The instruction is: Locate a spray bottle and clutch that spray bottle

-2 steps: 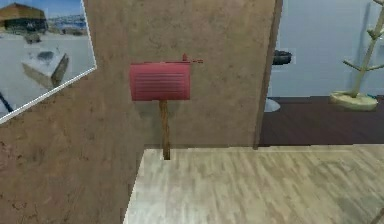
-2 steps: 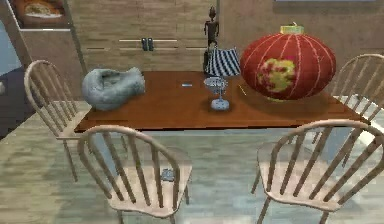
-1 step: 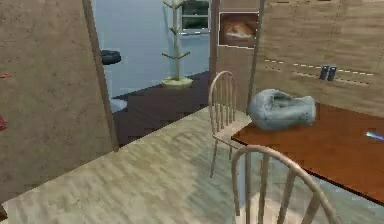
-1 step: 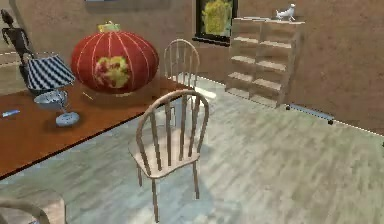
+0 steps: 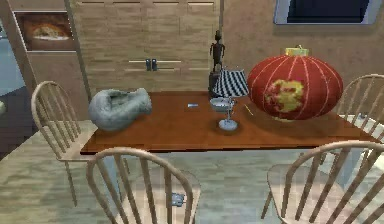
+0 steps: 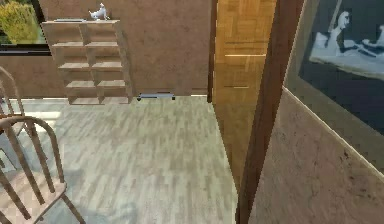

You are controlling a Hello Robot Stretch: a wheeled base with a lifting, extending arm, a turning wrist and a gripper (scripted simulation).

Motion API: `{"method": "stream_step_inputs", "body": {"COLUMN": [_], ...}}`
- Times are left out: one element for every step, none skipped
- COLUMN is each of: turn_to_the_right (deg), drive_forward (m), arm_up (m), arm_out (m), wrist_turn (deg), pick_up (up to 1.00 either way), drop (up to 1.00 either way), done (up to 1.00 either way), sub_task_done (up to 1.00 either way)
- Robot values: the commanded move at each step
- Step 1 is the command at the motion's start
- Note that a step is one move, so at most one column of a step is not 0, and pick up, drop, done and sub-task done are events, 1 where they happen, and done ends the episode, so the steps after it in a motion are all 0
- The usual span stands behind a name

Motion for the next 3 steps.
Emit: {"method": "stream_step_inputs", "body": {"turn_to_the_right": [0.0,-45.0,-45.0], "drive_forward": [0.05,0.00,0.00], "arm_up": [0.00,0.00,0.00], "arm_out": [0.00,0.00,0.00], "wrist_turn": [0.0,0.0,0.0], "pick_up": [0.00,0.00,0.00], "drop": [0.00,0.00,0.00], "done": [0.00,0.00,0.00], "sub_task_done": [0.00,0.00,0.00]}}
